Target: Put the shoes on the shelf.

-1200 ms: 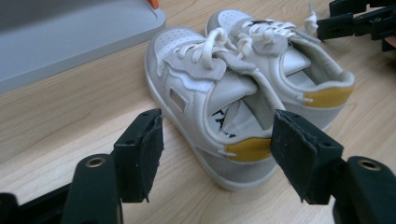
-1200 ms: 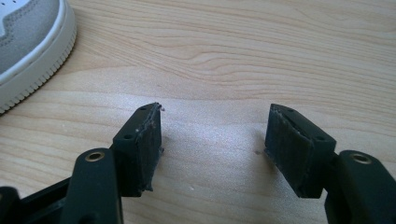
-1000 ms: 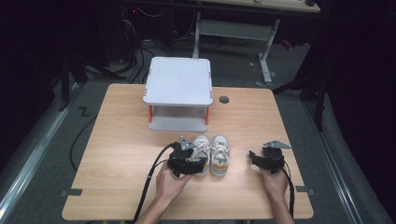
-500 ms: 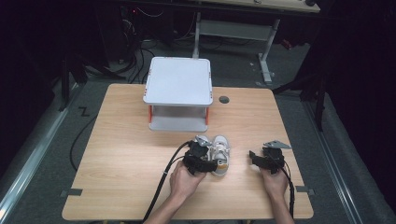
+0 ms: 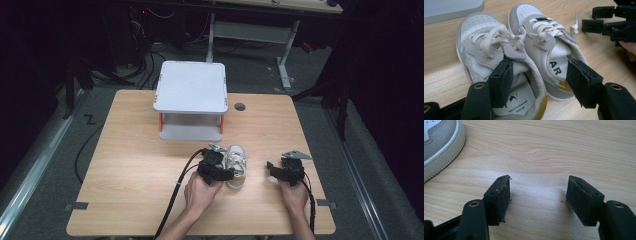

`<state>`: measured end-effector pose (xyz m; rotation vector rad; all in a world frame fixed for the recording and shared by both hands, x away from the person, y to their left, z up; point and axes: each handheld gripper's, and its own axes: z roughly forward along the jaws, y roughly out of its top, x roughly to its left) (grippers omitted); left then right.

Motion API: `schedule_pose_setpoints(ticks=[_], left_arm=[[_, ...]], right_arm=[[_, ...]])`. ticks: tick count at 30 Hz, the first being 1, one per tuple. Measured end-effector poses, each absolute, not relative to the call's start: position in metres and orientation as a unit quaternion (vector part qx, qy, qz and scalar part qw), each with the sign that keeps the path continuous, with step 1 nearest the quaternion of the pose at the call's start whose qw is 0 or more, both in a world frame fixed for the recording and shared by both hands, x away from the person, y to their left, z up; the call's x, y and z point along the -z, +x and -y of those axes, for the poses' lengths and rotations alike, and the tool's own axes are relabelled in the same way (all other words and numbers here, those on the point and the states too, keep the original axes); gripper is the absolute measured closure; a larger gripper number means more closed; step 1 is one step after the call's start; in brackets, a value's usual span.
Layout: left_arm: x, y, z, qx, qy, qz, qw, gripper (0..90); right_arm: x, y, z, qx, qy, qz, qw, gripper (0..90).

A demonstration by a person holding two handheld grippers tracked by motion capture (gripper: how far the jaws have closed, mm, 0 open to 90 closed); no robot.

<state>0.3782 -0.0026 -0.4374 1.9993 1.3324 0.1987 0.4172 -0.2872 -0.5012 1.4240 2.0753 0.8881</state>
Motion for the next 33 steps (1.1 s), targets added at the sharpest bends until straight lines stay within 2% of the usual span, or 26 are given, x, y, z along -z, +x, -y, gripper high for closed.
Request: schedule_pose_setpoints(ticks=[5, 6, 9, 10, 16, 18, 19, 20, 26, 33], left_arm=[[0.443, 0.385, 0.009, -0.068, 0.778, -0.517, 0.35, 39.9], [0.444, 0.386, 0.012, -0.072, 0.779, -0.518, 0.346, 43.4], [0.45, 0.388, 0.017, -0.092, 0.786, -0.514, 0.332, 46.6], [0.453, 0.388, 0.021, -0.113, 0.791, -0.508, 0.322, 50.8], [0.453, 0.386, 0.025, -0.139, 0.799, -0.495, 0.311, 54.0], [0.453, 0.385, 0.027, -0.148, 0.802, -0.49, 0.308, 57.9], [0.452, 0.385, 0.027, -0.145, 0.806, -0.484, 0.309, 57.9], [0.452, 0.386, 0.028, -0.143, 0.809, -0.48, 0.308, 62.9], [0.452, 0.386, 0.027, -0.142, 0.813, -0.474, 0.307, 67.7], [0.451, 0.384, 0.026, -0.143, 0.82, -0.457, 0.313, 78.0]], right_arm=[[0.501, 0.417, 0.287, -0.323, 0.519, -0.756, 0.234, 35.7], [0.501, 0.417, 0.287, -0.323, 0.519, -0.756, 0.234, 35.7], [0.501, 0.417, 0.287, -0.323, 0.519, -0.756, 0.234, 35.7], [0.501, 0.417, 0.287, -0.323, 0.519, -0.756, 0.234, 35.7], [0.501, 0.417, 0.287, -0.323, 0.519, -0.756, 0.235, 35.7], [0.501, 0.417, 0.287, -0.323, 0.518, -0.756, 0.235, 35.7], [0.501, 0.417, 0.287, -0.323, 0.518, -0.756, 0.235, 35.7], [0.501, 0.417, 0.287, -0.323, 0.519, -0.756, 0.235, 35.7], [0.501, 0.417, 0.287, -0.323, 0.519, -0.756, 0.235, 35.7], [0.501, 0.417, 0.287, -0.323, 0.519, -0.756, 0.235, 35.7]])
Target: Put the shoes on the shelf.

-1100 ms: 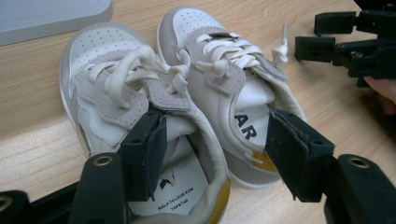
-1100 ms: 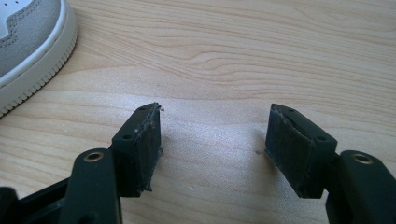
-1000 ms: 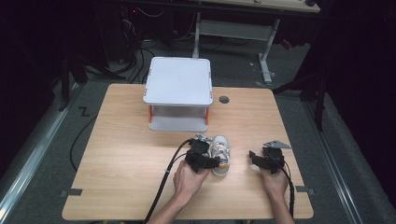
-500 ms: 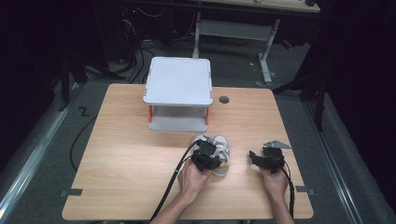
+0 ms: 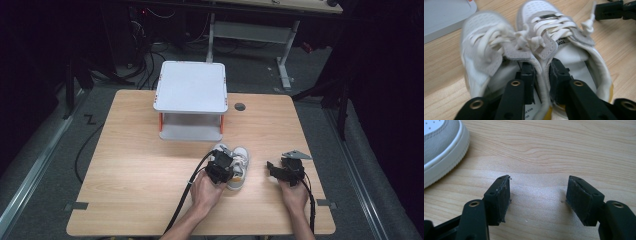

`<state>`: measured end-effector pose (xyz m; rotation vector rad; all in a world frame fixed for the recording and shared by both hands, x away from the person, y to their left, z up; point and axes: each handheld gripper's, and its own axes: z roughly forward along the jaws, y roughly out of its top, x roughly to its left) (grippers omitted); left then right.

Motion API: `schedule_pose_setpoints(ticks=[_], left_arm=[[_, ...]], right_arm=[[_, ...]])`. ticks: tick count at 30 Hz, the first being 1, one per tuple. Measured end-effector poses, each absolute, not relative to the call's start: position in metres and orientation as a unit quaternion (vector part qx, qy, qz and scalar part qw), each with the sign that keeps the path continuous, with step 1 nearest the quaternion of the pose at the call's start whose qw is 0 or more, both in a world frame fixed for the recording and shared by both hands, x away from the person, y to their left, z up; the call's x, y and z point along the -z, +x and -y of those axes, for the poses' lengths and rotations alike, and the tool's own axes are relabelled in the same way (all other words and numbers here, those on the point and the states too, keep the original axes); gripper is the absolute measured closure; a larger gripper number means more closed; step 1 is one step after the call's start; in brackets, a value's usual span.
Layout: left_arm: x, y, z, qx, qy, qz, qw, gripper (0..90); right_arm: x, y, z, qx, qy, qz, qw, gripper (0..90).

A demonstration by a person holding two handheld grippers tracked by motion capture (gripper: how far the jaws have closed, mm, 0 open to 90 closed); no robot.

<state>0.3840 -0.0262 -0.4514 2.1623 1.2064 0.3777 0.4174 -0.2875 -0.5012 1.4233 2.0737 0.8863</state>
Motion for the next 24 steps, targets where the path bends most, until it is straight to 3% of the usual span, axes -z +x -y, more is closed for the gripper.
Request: schedule_pose_setpoints(ticks=[24], left_arm=[[0.439, 0.373, 0.003, -0.134, 0.827, -0.422, 0.345, 81.3]], right_arm=[[0.501, 0.417, 0.288, -0.323, 0.519, -0.756, 0.235, 35.7]])
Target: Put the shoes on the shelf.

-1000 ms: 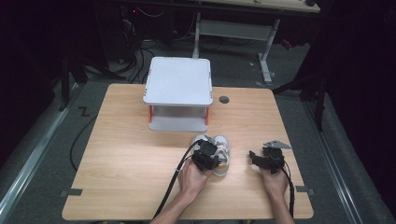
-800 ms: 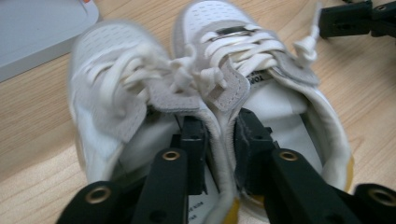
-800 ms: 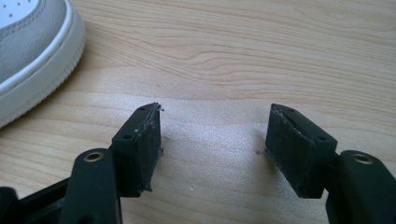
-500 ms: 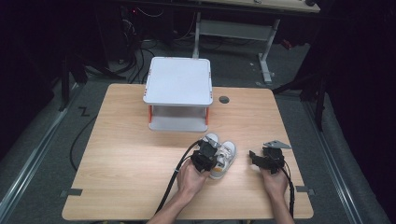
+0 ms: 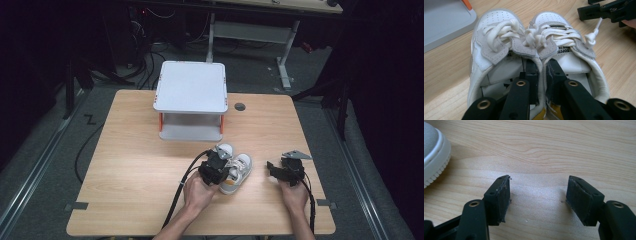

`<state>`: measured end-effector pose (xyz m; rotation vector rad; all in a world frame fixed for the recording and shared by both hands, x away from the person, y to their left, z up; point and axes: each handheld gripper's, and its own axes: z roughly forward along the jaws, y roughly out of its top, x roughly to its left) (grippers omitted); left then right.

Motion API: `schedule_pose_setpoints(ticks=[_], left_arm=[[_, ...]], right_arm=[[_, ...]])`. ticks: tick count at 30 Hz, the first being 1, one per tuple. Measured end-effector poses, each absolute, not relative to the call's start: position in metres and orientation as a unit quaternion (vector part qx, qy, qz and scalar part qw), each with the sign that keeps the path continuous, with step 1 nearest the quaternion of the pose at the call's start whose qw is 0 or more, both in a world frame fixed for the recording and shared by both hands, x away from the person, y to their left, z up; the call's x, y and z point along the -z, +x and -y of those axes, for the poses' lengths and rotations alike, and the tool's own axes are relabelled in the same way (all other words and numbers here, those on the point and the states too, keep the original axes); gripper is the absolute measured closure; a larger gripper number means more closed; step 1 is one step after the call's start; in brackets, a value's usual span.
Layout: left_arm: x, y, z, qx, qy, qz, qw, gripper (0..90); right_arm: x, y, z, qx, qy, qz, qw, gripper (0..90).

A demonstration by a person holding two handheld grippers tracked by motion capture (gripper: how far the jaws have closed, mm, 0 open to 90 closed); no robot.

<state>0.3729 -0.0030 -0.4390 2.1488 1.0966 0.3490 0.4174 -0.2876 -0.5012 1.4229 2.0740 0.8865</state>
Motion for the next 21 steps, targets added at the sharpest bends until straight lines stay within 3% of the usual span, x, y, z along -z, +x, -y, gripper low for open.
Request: schedule_pose_setpoints(ticks=[21], left_arm=[[0.423, 0.367, -0.033, -0.137, 0.812, -0.434, 0.365, 81.3]], right_arm=[[0.501, 0.417, 0.288, -0.323, 0.519, -0.756, 0.235, 35.6]])
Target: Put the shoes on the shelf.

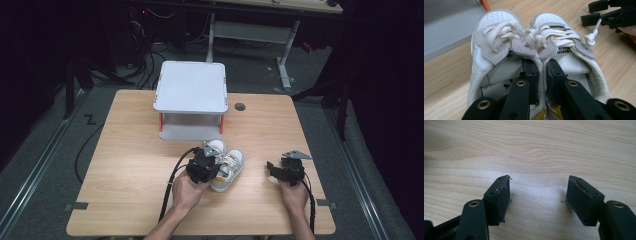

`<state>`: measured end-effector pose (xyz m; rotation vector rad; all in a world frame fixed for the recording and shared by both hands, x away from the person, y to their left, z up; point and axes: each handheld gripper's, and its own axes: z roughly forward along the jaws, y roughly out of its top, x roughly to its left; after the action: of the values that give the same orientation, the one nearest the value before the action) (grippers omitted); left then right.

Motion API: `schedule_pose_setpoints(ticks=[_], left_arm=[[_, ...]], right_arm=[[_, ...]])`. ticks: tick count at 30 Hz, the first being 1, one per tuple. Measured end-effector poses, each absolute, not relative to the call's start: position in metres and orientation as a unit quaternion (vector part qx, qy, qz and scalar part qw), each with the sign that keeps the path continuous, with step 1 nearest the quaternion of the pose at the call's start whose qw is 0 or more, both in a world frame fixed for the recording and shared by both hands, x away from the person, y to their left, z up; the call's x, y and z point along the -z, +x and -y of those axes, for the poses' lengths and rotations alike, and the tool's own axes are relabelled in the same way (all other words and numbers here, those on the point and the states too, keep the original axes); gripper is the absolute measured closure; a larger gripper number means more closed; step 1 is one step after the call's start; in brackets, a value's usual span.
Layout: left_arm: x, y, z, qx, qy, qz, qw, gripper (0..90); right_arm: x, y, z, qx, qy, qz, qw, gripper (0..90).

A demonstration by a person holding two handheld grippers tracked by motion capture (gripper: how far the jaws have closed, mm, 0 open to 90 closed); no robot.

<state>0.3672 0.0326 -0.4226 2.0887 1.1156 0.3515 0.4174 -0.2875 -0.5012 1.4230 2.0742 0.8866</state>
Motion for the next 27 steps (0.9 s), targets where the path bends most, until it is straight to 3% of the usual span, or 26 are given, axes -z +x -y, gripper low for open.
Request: schedule_pose_setpoints(ticks=[27], left_arm=[[0.413, 0.406, -0.094, -0.209, 0.765, -0.498, 0.35, 81.5]], right_arm=[[0.501, 0.417, 0.287, -0.323, 0.519, -0.756, 0.234, 35.3]])
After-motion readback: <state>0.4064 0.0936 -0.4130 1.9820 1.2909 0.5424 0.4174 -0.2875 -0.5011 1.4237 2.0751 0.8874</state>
